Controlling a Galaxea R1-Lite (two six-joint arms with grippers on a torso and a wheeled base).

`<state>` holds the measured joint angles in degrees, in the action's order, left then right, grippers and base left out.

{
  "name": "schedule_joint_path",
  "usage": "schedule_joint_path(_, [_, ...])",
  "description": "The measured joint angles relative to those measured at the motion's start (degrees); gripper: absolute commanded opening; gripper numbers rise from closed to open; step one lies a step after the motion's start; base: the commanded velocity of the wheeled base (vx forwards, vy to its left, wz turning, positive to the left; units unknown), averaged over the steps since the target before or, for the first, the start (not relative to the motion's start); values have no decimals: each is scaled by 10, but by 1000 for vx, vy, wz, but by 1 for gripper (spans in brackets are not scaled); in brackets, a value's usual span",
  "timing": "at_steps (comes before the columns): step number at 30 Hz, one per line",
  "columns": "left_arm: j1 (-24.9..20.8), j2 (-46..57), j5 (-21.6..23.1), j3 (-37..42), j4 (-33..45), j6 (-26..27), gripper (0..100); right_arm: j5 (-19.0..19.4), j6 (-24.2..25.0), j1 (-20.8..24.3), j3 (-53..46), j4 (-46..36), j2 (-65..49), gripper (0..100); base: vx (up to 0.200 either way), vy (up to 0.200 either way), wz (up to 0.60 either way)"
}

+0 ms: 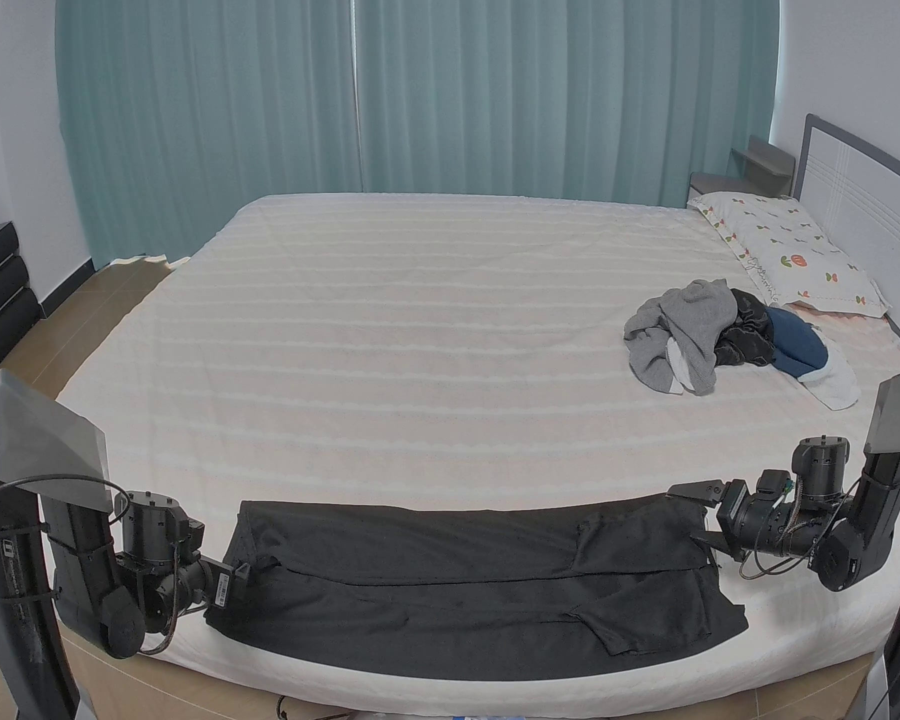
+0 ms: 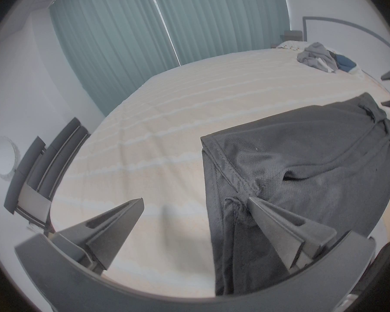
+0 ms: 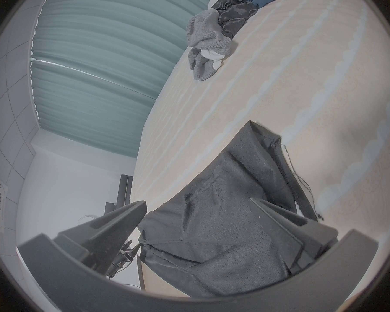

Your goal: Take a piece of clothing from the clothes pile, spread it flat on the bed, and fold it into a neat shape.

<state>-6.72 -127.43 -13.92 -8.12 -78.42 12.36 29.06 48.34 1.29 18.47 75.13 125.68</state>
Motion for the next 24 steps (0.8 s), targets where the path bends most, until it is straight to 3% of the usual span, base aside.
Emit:
schedule_joint_path(7, [16,23,2,6,0,5,100,0,0,0,0,0,-1,100,0,0,0])
schedule_joint_path(12, [37,37,32,-18,3,-21,100,0,0,0,0,0,-1,100,0,0,0])
schedule_joint_path(18, [57,42,108,-69,50,-138,100,0,0,0,0,0,-1,100,0,0,0])
schedule_joint_path(24, [69,43,174,-151,148,-295,100,0,0,0,1,0,-1,100,0,0,0])
